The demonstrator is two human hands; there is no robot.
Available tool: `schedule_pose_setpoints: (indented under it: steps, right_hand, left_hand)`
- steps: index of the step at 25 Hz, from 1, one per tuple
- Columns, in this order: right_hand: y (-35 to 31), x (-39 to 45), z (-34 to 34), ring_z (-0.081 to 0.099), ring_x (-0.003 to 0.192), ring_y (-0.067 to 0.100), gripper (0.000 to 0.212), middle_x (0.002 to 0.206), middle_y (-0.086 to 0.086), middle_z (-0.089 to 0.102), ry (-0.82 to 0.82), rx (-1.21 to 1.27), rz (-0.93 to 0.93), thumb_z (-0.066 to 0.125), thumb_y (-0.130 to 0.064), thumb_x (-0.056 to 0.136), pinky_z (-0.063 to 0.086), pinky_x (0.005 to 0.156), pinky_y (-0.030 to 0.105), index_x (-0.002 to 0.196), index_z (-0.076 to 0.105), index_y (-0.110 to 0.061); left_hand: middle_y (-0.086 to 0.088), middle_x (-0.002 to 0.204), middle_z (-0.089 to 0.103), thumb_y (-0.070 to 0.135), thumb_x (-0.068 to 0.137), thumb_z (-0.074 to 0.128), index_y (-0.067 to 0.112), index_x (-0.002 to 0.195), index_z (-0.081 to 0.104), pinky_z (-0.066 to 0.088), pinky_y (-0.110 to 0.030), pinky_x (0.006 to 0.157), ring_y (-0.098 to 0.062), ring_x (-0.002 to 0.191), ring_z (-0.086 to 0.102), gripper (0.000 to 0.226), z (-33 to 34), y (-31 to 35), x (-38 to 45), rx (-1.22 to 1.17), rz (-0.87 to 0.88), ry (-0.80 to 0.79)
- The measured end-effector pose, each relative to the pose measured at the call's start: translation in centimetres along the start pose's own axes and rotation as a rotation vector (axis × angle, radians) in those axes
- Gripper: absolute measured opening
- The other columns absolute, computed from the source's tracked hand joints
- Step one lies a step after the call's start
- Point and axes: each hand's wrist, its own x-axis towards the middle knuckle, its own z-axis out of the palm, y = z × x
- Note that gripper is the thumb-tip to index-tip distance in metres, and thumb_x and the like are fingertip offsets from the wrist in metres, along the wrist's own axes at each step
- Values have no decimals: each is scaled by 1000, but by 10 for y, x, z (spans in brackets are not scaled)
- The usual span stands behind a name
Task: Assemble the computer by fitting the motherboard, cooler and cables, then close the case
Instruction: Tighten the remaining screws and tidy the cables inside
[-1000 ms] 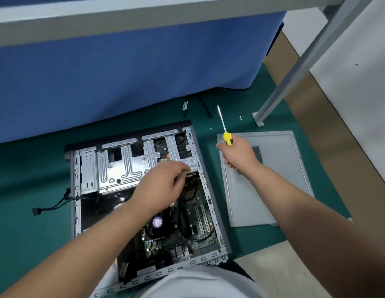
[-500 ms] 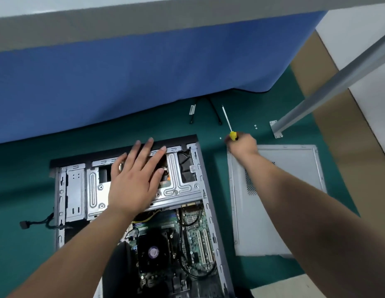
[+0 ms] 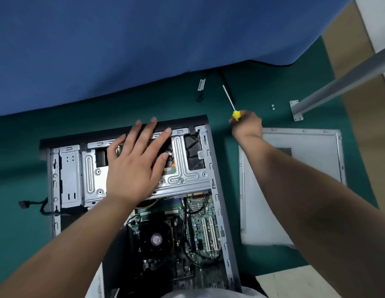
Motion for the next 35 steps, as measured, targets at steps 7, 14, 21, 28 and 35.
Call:
schedule_pose_setpoints:
  steps: [7,14,21,28,35]
  right_hand:
    - [7,-78,-34,71,76,23,7,77,3,72,-58,451,-108,63,-16,92,52,61,31,86,67,-16]
    - [2,-209,-71,68,68,7,10,84,-3,77,-228,772,-215,73,-19,90,54,61,29,87,76,-27]
    - [-9,-289,-48,67,64,9,18,75,-1,74,-443,793,-222,84,-18,80,50,52,22,93,72,-19]
    - [-18,-320,-30,69,66,11,24,83,4,78,-629,645,-216,88,-17,79,50,55,24,99,74,-16]
    - [-25,-335,-22,70,69,11,28,86,6,79,-716,555,-208,89,-19,78,54,60,27,102,77,-17]
  left_hand:
    - [13,170,17,53,107,26,48,158,26,17,-44,116,-13,158,11,51,-1,0,3,2,-2,-61]
    - [8,156,47,36,107,45,29,145,55,21,-42,121,-21,153,24,40,-42,16,-8,-531,-20,-92]
    - [11,104,77,23,101,64,29,107,75,56,-33,93,-10,101,71,14,-76,55,-93,-1350,-408,-103]
    - [2,94,79,22,93,75,31,97,77,55,-18,79,-14,91,74,9,-93,3,-132,-1364,-330,-276]
    - [-2,91,78,20,93,76,29,90,73,58,-40,91,-18,92,76,10,-96,-21,-144,-1307,-319,-400]
